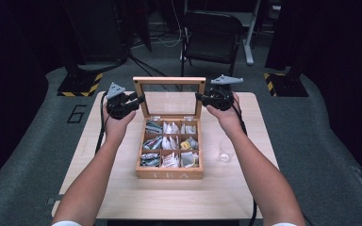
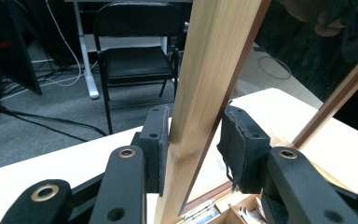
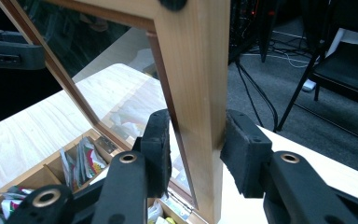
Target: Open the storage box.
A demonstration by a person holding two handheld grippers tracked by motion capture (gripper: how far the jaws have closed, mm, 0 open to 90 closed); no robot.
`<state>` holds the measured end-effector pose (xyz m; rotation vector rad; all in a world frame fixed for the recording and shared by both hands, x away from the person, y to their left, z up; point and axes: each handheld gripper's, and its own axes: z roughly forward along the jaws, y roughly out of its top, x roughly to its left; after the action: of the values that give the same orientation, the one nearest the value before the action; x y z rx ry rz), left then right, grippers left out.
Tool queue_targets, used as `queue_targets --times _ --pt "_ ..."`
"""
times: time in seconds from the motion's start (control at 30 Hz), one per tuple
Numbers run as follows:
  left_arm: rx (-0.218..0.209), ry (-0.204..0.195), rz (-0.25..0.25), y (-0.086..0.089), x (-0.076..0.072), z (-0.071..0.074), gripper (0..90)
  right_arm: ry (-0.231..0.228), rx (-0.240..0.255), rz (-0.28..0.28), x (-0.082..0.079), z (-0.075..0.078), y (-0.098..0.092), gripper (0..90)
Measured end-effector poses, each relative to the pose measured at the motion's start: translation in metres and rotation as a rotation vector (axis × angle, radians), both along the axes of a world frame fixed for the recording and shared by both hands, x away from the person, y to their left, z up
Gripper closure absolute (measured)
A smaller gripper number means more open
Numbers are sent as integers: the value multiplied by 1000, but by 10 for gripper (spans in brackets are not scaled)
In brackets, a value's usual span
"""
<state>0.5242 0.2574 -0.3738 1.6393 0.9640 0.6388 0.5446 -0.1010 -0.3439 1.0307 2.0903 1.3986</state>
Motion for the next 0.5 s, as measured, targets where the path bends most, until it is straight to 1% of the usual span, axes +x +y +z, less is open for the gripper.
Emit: queue_targets --times 0.07,0.13,0.17,0.27,0.33,0.37,0.4,0.43,0.47,0.5 --pt "-3 -1 -1 0 1 0 628 0 -1 0 0 -1 0 614" --pt "-8 -1 1 0 1 -1 629 -7 -13 3 2 -3 1 608" --pt "-9 -3 -1 1 2 -1 629 0 -20 0 4 -7 2 606" --pt "-8 1 -4 1 3 -1 629 5 -22 -1 5 -10 2 607" --pt "-17 1 -4 1 4 -1 628 3 -27 6 7 -14 2 607" --pt "-20 3 -4 2 4 -1 628 3 -27 6 7 -14 2 607" --pt "-24 4 -3 2 4 -1 628 8 -20 2 7 -15 2 607" --pt "-38 7 1 1 5 -2 628 10 -19 4 8 -17 2 607" --pt "-40 4 3 1 5 -2 628 21 -22 2 9 -19 2 607" --pt "-40 5 2 1 6 -2 628 21 -22 2 9 -19 2 607"
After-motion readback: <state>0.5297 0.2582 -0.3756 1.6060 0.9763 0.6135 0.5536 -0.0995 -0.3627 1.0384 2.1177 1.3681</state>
